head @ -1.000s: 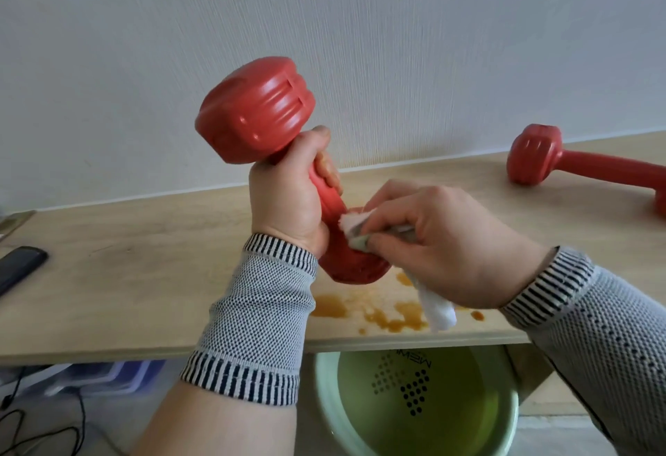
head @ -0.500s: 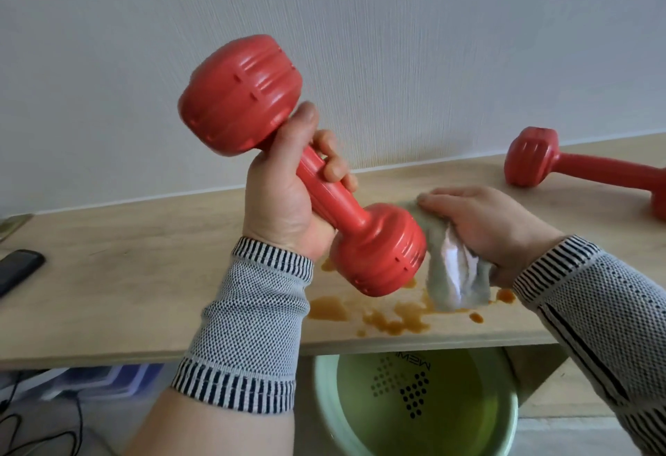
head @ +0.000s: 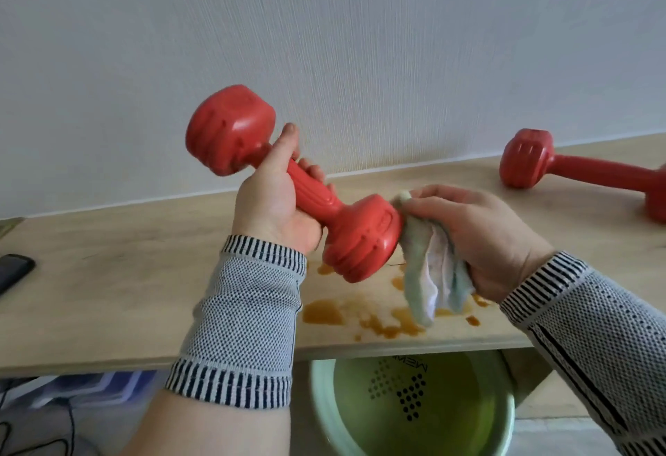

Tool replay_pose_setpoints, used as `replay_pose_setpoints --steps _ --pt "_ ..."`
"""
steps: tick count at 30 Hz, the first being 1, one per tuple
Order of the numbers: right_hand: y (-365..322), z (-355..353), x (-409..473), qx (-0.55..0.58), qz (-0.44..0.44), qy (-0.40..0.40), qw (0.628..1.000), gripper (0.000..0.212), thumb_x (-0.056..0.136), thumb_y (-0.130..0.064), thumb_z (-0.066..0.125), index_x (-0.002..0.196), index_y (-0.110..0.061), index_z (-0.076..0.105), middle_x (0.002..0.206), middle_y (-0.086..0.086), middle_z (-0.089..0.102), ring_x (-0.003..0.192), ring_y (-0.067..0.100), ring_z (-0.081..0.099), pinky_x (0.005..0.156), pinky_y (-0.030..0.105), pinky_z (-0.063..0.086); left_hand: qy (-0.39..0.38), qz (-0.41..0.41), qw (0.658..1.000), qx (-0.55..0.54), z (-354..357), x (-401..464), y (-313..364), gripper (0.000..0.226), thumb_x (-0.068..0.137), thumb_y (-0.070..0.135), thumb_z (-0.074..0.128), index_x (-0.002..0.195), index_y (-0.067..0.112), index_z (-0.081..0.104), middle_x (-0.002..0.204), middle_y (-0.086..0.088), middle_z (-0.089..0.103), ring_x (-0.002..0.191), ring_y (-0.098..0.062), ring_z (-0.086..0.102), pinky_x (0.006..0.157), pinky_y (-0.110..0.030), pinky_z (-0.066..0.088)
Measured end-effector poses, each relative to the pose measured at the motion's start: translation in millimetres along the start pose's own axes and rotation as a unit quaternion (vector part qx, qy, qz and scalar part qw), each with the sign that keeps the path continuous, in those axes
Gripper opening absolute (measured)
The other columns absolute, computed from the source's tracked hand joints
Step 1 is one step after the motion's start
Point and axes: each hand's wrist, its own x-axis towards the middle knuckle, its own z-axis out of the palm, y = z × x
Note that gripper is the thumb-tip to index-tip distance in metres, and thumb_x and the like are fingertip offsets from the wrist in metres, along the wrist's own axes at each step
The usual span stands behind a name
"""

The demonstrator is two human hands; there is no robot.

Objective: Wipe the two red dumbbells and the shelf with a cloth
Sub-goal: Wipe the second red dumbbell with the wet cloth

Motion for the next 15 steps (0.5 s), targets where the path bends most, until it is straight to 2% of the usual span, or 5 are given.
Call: replay_pose_setpoints --steps 4,8,10,12,15 --pt "-11 -2 -2 -0.125 -0.168 0.06 0.976 0.014 0.087 -0.011 0.061 0.079 -0.02 0.069 0.069 0.002 0.067 0.06 0.013 0.063 0.057 0.027 0.052 0.035 0.029 0.998 -0.046 1 0 -4 0.033 0.087 0.03 0.069 0.064 0.022 0.047 0.053 0.009 0.046 0.041 -0.006 0.045 0.051 -0.021 0.04" --pt "-1 20 -13 -0.428 -0.39 0.0 0.815 0.014 0.085 -0.018 0.062 0.091 -0.021 0.074 0.083 -0.009 0.066 0.074 0.003 0.062 0.066 0.01 0.047 0.034 0.095 0.995 -0.023 6 -1 -4 0.033 0.089 0.021 0.065 0.062 0.02 0.047 0.05 0.005 0.043 0.04 -0.009 0.043 0.047 -0.021 0.038" --pt "12 27 -11 -0.497 -0.433 -0.047 0.75 0.016 0.082 -0.014 0.062 0.091 -0.02 0.074 0.093 -0.003 0.063 0.078 0.008 0.062 0.071 0.017 0.048 0.026 0.129 0.991 0.009 8 -4 -7 0.036 0.089 0.014 0.063 0.056 0.019 0.05 0.049 0.002 0.042 0.039 -0.012 0.041 0.049 -0.024 0.035" --pt "15 23 -4 -0.504 -0.423 -0.043 0.752 0.019 0.081 -0.018 0.061 0.095 -0.02 0.074 0.096 -0.001 0.062 0.08 0.012 0.061 0.074 0.024 0.047 0.006 0.163 0.986 0.039 10 -7 -11 0.045 0.087 0.008 0.061 0.045 0.018 0.048 0.045 0.0 0.04 0.037 -0.014 0.038 0.049 -0.026 0.032" --pt "8 14 2 -0.496 -0.39 0.001 0.776 0.027 0.083 -0.027 0.053 0.101 -0.024 0.072 0.093 -0.005 0.061 0.081 0.008 0.058 0.075 0.019 0.045 -0.03 0.186 0.979 0.078 12 -11 -17 0.045 0.084 0.005 0.06 0.042 0.017 0.046 0.041 -0.001 0.04 0.038 -0.017 0.037 0.051 -0.029 0.03"
